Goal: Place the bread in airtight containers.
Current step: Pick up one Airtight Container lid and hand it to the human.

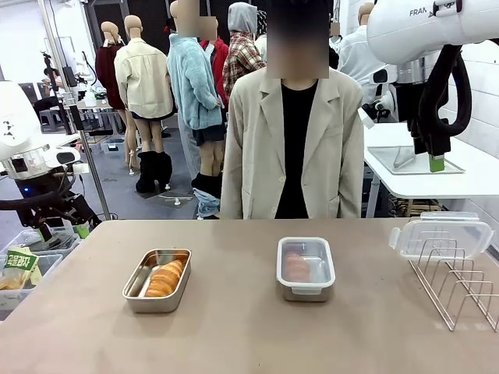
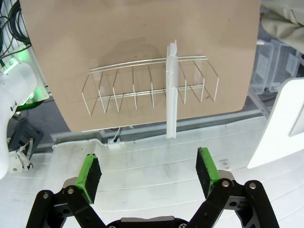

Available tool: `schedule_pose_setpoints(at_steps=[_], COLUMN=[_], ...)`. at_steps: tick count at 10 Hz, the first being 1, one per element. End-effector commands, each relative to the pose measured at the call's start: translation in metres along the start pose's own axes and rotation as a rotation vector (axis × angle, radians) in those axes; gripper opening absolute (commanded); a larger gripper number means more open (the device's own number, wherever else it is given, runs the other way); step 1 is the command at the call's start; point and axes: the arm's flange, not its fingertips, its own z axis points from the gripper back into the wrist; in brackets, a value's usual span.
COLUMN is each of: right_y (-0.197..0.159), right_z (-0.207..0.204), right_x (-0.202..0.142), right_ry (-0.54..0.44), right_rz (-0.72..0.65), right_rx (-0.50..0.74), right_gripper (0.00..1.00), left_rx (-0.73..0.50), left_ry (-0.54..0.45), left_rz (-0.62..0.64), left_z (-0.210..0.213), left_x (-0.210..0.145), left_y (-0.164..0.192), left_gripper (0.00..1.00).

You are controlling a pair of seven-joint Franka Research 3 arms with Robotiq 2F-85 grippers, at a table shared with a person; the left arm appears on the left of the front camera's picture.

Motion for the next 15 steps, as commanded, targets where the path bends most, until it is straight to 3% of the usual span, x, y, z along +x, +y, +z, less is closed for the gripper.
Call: schedule_pose_setpoints(at_steps=[1, 15], right_y=[-0.0002, 0.0000], right_z=[0.0006, 0.0000], right_x=[-0.0015, 0.0000], right_ry=[-0.002, 0.000], right_rz=[0.005, 0.000], right_rx=[0.003, 0.000], right_gripper=[1.00, 1.00], left_rx=[0.008, 0.008], left_ry=[-0.001, -0.001], left_rz=[0.000, 0.000], left_z=[0.0023, 0.0023], left_x=[0.0012, 0.0012], left_y=[0.0003, 0.0003], left_gripper=[1.00, 1.00])
